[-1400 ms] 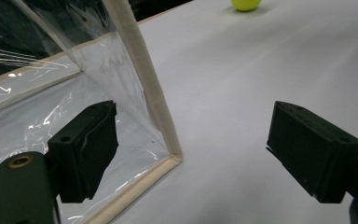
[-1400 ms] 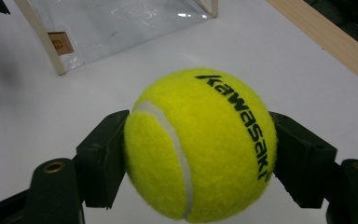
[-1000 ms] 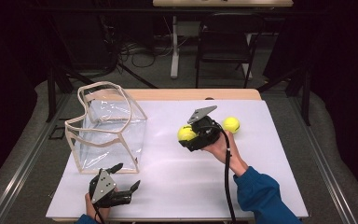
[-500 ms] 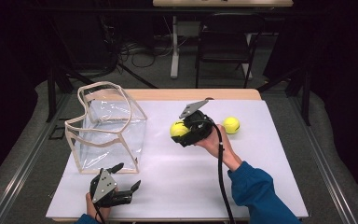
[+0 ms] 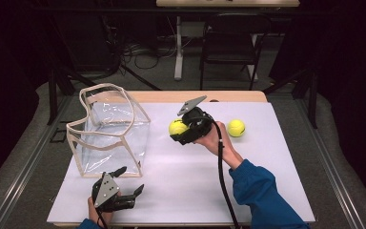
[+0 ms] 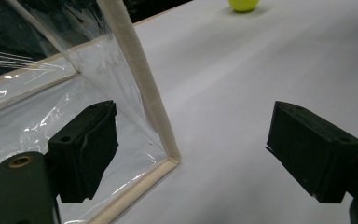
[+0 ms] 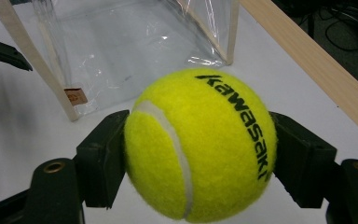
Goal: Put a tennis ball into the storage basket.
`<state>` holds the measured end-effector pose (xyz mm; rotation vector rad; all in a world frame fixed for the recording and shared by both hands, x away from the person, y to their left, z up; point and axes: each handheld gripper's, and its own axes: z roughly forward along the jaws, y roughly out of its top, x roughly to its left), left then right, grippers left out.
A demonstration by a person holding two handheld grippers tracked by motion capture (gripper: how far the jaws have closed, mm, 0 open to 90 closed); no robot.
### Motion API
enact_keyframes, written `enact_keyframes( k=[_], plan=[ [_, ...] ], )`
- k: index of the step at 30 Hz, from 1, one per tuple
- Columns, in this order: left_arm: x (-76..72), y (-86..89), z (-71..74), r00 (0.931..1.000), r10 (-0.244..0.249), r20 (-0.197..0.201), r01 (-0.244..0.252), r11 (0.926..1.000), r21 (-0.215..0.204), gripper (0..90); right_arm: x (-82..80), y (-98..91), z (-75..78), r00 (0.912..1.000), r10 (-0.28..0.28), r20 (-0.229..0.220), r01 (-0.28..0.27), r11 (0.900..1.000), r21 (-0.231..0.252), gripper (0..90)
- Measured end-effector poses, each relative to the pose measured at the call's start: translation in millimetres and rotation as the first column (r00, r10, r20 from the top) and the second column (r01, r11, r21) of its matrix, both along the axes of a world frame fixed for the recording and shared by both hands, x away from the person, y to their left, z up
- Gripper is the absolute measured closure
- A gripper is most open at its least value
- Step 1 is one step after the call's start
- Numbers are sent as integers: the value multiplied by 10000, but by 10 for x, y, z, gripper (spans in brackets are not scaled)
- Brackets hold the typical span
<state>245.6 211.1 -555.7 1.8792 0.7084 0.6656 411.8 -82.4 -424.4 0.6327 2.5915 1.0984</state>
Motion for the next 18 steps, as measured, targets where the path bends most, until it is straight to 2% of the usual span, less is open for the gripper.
enact_keyframes(
  k=[18],
  plan=[
    [7,2,-4,10000,1,-27,-2,10000,-44,160,48,100,104,9999,124,73,-124,9999,39,261]
  ],
)
